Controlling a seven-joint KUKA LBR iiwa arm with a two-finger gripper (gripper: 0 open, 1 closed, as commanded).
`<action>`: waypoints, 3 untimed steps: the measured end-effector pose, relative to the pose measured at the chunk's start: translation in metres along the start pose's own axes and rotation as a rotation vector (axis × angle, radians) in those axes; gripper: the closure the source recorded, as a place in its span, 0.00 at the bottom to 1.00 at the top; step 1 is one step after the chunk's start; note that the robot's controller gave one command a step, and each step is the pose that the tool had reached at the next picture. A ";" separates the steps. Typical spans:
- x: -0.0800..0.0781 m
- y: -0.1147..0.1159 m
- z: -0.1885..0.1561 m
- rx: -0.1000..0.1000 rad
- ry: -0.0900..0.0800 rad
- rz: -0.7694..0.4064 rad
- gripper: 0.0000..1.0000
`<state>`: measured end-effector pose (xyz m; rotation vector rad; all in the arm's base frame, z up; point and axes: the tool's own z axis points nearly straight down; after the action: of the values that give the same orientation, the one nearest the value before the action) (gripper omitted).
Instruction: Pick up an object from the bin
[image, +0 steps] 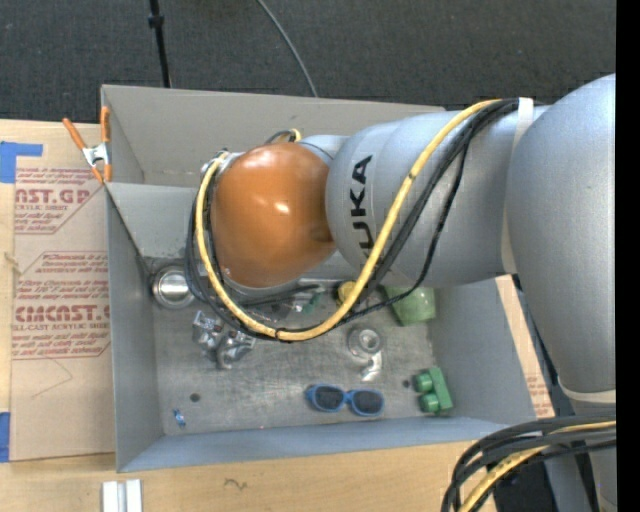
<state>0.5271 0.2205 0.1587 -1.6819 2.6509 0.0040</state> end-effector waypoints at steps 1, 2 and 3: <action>-0.030 -0.004 -0.100 0.004 -0.005 0.403 1.00; 0.025 0.040 0.019 -0.004 0.011 0.527 1.00; 0.051 0.029 0.014 0.001 0.003 0.238 1.00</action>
Offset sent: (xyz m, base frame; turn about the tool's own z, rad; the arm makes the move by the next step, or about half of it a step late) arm 0.0154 0.0236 0.0984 0.4045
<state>0.4788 0.1871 0.1449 -1.3567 2.8335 0.0011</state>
